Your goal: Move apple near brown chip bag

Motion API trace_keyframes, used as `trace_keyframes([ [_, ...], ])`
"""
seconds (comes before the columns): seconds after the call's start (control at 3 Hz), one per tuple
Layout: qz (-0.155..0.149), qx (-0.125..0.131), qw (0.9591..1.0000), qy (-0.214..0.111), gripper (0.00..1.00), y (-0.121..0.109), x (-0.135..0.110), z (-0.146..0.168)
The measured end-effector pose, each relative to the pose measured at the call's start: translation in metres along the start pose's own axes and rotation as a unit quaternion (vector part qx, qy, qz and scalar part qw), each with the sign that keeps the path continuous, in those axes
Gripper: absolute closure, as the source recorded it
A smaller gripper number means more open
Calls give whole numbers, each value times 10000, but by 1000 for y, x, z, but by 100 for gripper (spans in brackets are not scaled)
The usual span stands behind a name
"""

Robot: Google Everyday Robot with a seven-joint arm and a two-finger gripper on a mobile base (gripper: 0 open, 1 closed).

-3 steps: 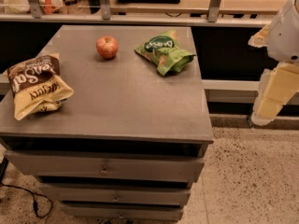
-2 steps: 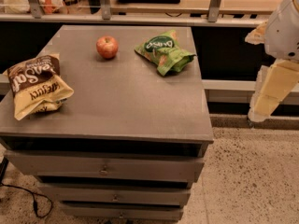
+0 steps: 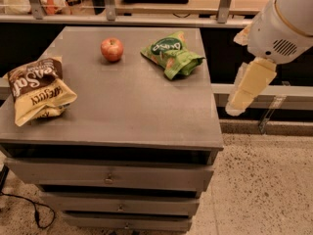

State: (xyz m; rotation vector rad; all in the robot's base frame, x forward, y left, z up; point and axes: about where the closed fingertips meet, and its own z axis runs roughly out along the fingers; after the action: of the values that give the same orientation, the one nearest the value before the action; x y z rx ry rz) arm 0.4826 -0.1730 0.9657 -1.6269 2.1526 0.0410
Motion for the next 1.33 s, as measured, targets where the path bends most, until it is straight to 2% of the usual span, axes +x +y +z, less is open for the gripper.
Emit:
trace_keyframes([
  [0.33,371,280,9975,-535,0,-12,-7,11],
  [0.67,440,710,9875,-1334,0,-39,-36,10],
  [1.0,455,860,9845,-1458,0,-46,-43,6],
  [1.33,455,860,9845,-1458,0,-46,-43,6],
])
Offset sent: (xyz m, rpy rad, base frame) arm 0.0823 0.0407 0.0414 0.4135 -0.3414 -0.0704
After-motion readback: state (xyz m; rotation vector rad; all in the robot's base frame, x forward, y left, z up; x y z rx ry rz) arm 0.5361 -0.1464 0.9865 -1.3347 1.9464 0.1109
